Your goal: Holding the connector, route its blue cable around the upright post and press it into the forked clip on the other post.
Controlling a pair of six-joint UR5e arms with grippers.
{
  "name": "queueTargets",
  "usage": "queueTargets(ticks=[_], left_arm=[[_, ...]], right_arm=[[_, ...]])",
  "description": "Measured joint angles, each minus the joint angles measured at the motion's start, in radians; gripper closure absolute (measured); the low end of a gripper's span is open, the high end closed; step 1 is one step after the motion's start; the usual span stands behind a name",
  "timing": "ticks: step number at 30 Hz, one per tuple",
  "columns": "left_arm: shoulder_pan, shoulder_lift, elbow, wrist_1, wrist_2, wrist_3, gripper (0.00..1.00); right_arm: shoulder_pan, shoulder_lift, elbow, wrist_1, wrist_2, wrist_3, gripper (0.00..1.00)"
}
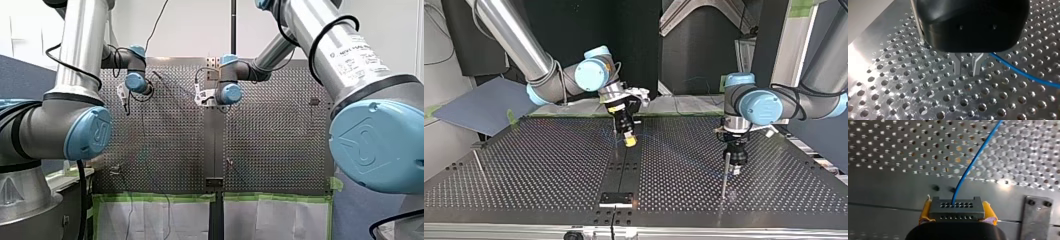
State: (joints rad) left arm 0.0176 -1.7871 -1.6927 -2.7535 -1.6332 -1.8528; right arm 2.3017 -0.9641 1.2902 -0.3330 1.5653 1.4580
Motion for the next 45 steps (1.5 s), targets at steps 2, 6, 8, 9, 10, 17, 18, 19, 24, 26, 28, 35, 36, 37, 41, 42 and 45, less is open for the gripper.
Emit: queueTargets(ticks=[2,6,8,9,10,17,18,19,24,26,28,35,36,37,41,42,45], left_arm=[[0.0,0.0,-0.001,0.008,0.01,-0.006,0.42],[0.002,0.0,-0.01,0.019,0.025,-0.02,0.11],[0.003,0.0,-0.017,0.021,0.02,-0.024,0.0],[0.003,0.0,-0.02,0.02,0.017,-0.024,0.0],[0.003,0.0,-0.021,0.018,0.015,-0.024,0.0],[0.006,0.0,-0.025,0.003,0.012,-0.025,0.0],[0.006,-0.001,-0.025,0.002,0.013,-0.025,0.0],[0.006,-0.001,-0.025,0.002,0.013,-0.025,0.0],[0.006,-0.016,-0.024,-0.003,0.018,-0.025,0.0],[0.003,-0.031,-0.024,-0.007,0.021,-0.024,0.0],[0.001,-0.04,-0.023,-0.009,0.022,-0.024,0.0],[-0.002,-0.048,-0.023,-0.011,0.019,-0.023,0.0],[-0.002,-0.048,-0.023,-0.011,0.019,-0.023,0.0],[-0.002,-0.048,-0.023,-0.011,0.019,-0.023,0.0],[-0.003,-0.048,-0.023,-0.011,0.019,-0.023,0.0],[-0.003,-0.048,-0.023,-0.011,0.019,-0.023,0.0],[-0.003,-0.048,-0.023,-0.011,0.019,-0.023,0.0]], right_arm=[[-0.003,0.004,0.018,-0.019,0.001,0.002,1.0],[-0.008,0.012,0.051,-0.048,0.001,0.003,1.0],[-0.011,0.02,0.065,-0.058,0.001,0.002,1.0],[-0.011,0.025,0.071,-0.062,0.001,0.001,1.0],[-0.012,0.033,0.078,-0.067,0.002,0.0,1.0],[-0.013,0.093,0.099,-0.093,0.013,-0.004,1.0],[-0.013,0.102,0.099,-0.098,0.014,-0.004,1.0],[-0.014,0.115,0.1,-0.103,0.017,-0.004,1.0],[-0.014,0.169,0.1,-0.114,0.03,-0.005,1.0],[-0.014,0.189,0.102,-0.118,0.033,-0.005,1.0],[-0.014,0.206,0.11,-0.127,0.037,-0.004,1.0],[-0.02,0.232,0.157,-0.187,0.042,0.008,1.0],[-0.02,0.237,0.161,-0.192,0.042,0.009,1.0],[-0.02,0.246,0.164,-0.196,0.043,0.009,1.0],[-0.018,0.276,0.169,-0.202,0.048,0.006,1.0],[-0.017,0.28,0.169,-0.203,0.049,0.005,1.0],[-0.015,0.29,0.169,-0.206,0.054,0.003,1.0]])
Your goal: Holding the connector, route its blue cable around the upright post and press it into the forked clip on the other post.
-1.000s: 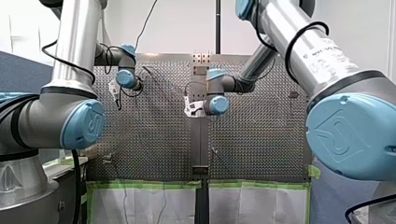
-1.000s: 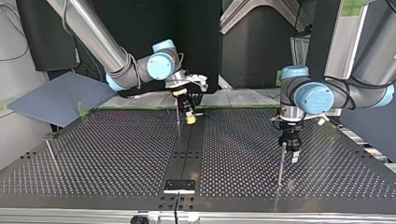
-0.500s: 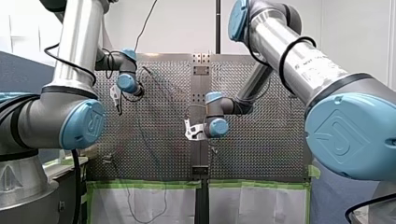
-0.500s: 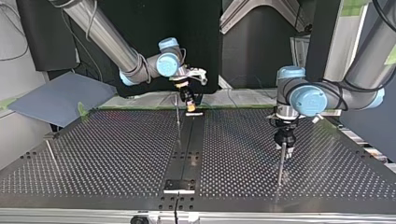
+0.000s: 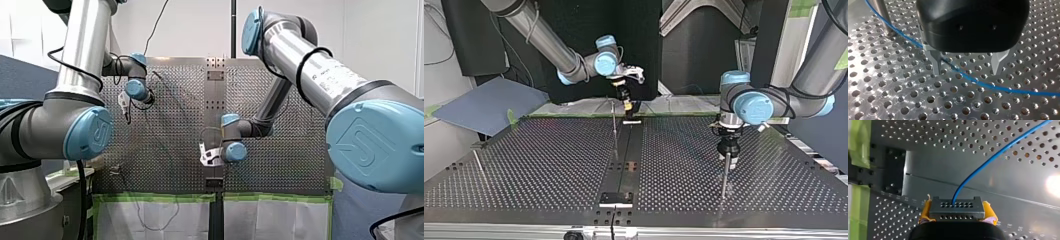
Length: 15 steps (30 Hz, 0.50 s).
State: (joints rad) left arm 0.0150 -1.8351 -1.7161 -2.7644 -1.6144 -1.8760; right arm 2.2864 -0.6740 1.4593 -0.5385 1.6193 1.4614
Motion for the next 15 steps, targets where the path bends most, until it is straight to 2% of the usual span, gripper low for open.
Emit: queueTargets(ticks=[9,15], left_arm=[[0.0,0.0,0.0,0.0,-0.001,0.0,0.0],[0.0,0.0,0.0,0.0,-0.002,0.0,0.0]], right_arm=[[0.004,0.073,0.005,-0.025,0.071,-0.008,1.0],[-0.005,0.133,0.025,-0.074,0.123,-0.008,1.0]])
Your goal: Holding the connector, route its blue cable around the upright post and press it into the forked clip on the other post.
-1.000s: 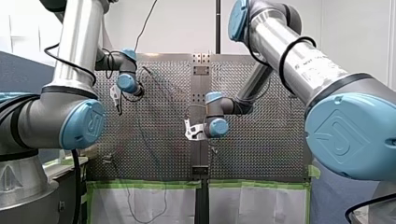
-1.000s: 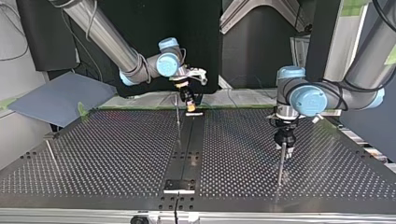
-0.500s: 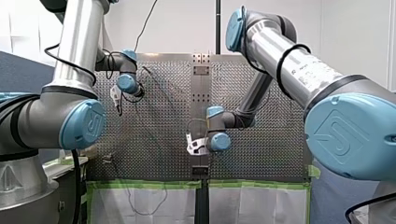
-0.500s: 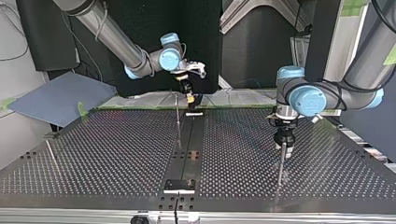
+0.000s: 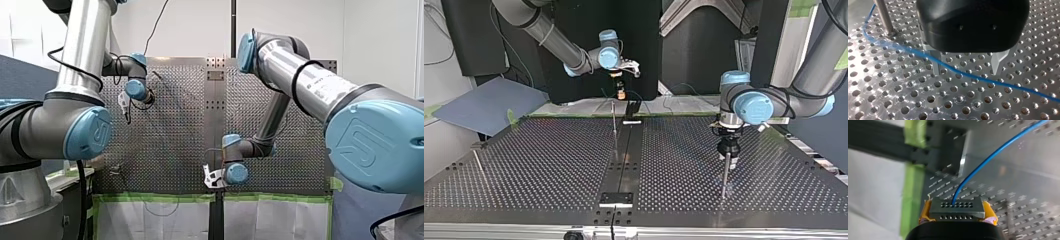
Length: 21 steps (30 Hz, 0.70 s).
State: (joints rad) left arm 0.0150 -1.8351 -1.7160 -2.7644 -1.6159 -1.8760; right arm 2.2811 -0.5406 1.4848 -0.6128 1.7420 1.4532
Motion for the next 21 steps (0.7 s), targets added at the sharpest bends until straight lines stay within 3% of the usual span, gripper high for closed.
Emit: queueTargets(ticks=[10,14,21], left_arm=[[0.0,0.0,0.0,0.0,0.0,0.0,0.0],[0.001,0.0,0.0,0.0,0.0,0.0,0.0],[0.001,0.0,0.0,-0.001,0.0,0.0,0.0]], right_arm=[[-0.032,0.11,0.012,-0.056,0.066,0.002,1.0],[-0.052,0.146,0.013,-0.065,0.074,0.004,1.0],[-0.083,0.157,0.013,-0.075,0.075,-0.008,1.0]])
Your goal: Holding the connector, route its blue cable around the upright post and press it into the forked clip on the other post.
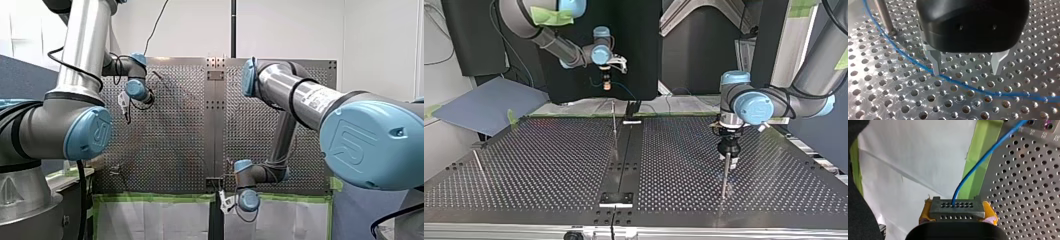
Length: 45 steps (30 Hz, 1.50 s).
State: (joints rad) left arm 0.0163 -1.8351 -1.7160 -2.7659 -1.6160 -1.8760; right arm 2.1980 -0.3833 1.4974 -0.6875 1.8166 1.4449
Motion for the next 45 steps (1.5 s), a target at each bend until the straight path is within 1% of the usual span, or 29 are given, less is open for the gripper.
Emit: queueTargets(ticks=[4,8,11,15,19,23,27,31,35,38,41,45], left_arm=[[-0.001,0.0,0.0,-0.001,0.0,0.0,0.0],[-0.001,0.0,0.0,-0.001,0.0,0.0,0.0],[0.0,0.0,0.0,-0.002,0.0,0.0,0.0],[0.001,0.0,0.0,-0.003,0.0,0.0,0.0],[0.002,0.0,0.0,-0.004,0.0,0.001,0.0],[0.003,0.0,0.0,-0.006,-0.001,0.001,0.0],[0.004,0.0,0.0,-0.011,-0.008,0.001,0.0],[0.005,0.0,0.0,-0.012,-0.011,0.002,0.0],[0.006,0.0,0.0,-0.013,-0.012,0.003,0.0],[0.006,0.0,0.0,-0.014,-0.012,0.003,0.0],[0.006,0.0,0.0,-0.016,-0.012,0.003,0.0],[0.006,0.0,0.0,-0.018,-0.012,0.004,0.0]], right_arm=[[-0.007,-0.015,0.0,-0.008,-0.002,-0.01,1.0],[-0.005,-0.047,0.004,-0.008,-0.002,-0.013,1.0],[-0.003,-0.076,0.017,-0.015,-0.002,-0.013,1.0],[-0.006,-0.116,0.051,-0.044,-0.001,-0.013,1.0],[-0.011,-0.162,0.096,-0.084,-0.002,-0.013,1.0],[-0.006,-0.204,0.138,-0.094,0.0,-0.019,1.0],[0.002,-0.227,0.17,-0.105,0.007,-0.022,1.0],[0.004,-0.24,0.209,-0.136,0.015,-0.022,1.0],[-0.003,-0.266,0.25,-0.177,0.018,-0.017,1.0],[-0.011,-0.295,0.282,-0.209,0.017,-0.003,1.0],[-0.018,-0.325,0.314,-0.24,0.019,0.004,1.0],[-0.03,-0.355,0.353,-0.258,0.021,0.007,1.0]])
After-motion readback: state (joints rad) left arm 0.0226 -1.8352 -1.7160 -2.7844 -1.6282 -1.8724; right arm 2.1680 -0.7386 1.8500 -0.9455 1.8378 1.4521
